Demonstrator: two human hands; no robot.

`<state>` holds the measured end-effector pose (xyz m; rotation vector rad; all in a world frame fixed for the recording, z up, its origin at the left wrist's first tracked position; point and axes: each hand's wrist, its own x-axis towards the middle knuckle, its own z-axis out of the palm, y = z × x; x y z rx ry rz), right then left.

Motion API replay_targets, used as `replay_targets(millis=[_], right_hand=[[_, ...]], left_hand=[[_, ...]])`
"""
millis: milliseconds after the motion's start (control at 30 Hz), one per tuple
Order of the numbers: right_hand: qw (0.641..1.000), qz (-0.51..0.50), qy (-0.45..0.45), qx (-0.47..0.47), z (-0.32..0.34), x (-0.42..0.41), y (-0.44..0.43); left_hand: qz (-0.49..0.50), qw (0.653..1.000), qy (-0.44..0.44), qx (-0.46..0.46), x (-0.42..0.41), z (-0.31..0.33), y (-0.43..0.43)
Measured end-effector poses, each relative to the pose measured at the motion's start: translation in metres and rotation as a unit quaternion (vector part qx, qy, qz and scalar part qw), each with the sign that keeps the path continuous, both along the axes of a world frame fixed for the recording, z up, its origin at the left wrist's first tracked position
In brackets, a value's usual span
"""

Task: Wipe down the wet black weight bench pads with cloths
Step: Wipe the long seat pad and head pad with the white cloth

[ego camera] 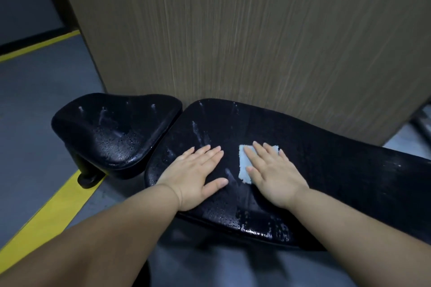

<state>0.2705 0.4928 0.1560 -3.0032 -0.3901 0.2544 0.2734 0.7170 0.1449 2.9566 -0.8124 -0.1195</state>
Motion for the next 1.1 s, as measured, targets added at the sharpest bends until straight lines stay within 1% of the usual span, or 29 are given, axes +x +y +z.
replay_targets(millis=[100, 233, 367, 600, 867, 1000, 1100], right_hand=[[0.999, 0.040, 0.013, -0.007, 0.000, -0.033, 0.001], [0.999, 0.039, 0.017, -0.004, 0.001, -0.032, -0.002], [1.000, 0.022, 0.004, -0.005, 0.000, -0.001, -0.002], [0.999, -0.049, -0.016, 0.005, -0.004, 0.080, -0.006], [0.993, -0.121, -0.007, 0.005, -0.006, 0.159, -0.015], [0.989, -0.149, -0.008, 0.009, -0.007, 0.179, -0.016], [0.988, -0.157, -0.007, 0.005, -0.008, 0.174, -0.012]], left_hand=[[-0.005, 1.000, -0.003, -0.005, 0.000, -0.002, 0.001], [-0.006, 1.000, -0.004, -0.007, 0.001, -0.004, 0.001], [-0.009, 1.000, -0.010, -0.016, 0.001, -0.004, 0.002], [-0.002, 0.999, -0.003, -0.033, 0.002, -0.006, 0.003], [-0.001, 1.000, -0.004, -0.029, 0.002, -0.006, 0.005], [-0.002, 0.999, -0.005, -0.045, 0.003, -0.008, 0.006], [-0.001, 0.999, -0.005, -0.035, 0.002, -0.007, 0.005]])
